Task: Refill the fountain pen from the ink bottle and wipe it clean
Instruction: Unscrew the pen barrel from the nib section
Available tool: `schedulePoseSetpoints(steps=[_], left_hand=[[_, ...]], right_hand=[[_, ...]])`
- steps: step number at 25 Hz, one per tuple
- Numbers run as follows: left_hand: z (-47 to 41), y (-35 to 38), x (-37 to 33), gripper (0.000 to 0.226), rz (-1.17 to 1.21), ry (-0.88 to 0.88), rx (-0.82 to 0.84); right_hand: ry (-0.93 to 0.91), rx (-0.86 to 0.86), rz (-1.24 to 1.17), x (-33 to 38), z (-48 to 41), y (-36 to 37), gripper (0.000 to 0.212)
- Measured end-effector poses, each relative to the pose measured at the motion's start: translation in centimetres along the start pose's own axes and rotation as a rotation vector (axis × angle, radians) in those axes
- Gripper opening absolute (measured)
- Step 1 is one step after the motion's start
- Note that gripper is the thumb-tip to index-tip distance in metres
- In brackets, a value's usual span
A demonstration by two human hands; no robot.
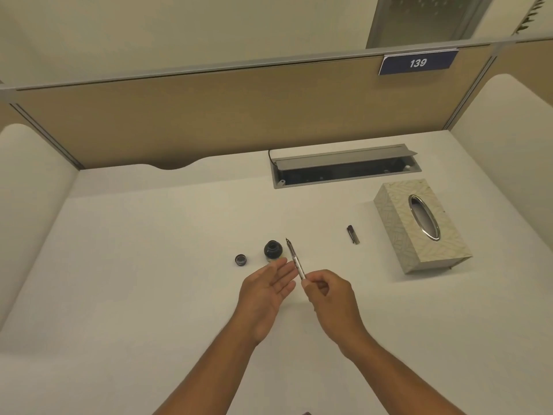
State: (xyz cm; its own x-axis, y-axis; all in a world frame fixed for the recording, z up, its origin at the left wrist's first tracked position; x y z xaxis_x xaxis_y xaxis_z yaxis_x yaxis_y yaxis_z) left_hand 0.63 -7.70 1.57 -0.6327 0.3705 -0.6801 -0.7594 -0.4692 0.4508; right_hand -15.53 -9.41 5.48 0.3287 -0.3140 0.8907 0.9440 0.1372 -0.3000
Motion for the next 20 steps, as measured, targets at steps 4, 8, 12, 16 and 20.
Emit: schedulePoseSetpoints(steps=[4, 8, 12, 16, 20], left_hand=[[1.3, 0.5, -0.7, 0.036, 0.026, 0.005, 0.076], [2.1, -0.2, -0.7, 0.033, -0.005, 0.022, 0.091], [2.4, -0.5, -0.7, 0.030, 0.031, 0.028, 0.080], [2.6, -0.6, -0.9, 0.031, 0.041, 0.026, 0.093], [2.9, -0.6, -1.1, 0.031, 0.032, 0.013, 0.099]], right_hand=[[-0.033, 0.075, 0.055, 0.5, 1.8, 0.4, 0.007], [-0.038, 0.117, 0.096, 0.4, 2.6, 0.6, 0.007], [0.109, 0.242, -0.023, -0.1, 3.0, 1.3, 0.024], [0.253, 0.415, -0.118, -0.4, 3.5, 2.2, 0.037], [0.282, 0.475, -0.151, -0.3, 3.6, 2.6, 0.034]])
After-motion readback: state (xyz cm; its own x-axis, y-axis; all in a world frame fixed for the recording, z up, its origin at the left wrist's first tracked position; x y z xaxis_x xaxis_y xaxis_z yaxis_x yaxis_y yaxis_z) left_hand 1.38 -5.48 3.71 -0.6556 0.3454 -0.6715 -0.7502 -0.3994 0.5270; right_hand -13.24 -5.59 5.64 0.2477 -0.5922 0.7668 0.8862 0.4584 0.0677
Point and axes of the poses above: each hand's wrist, its own z-axis away from the middle knuckle, its own y-axis out of the palm, x = y × z, the point moved 6 cm from there along -z, towards the middle knuckle, and after that the axes turned 2 degrees about y, right-handed, at the moved point
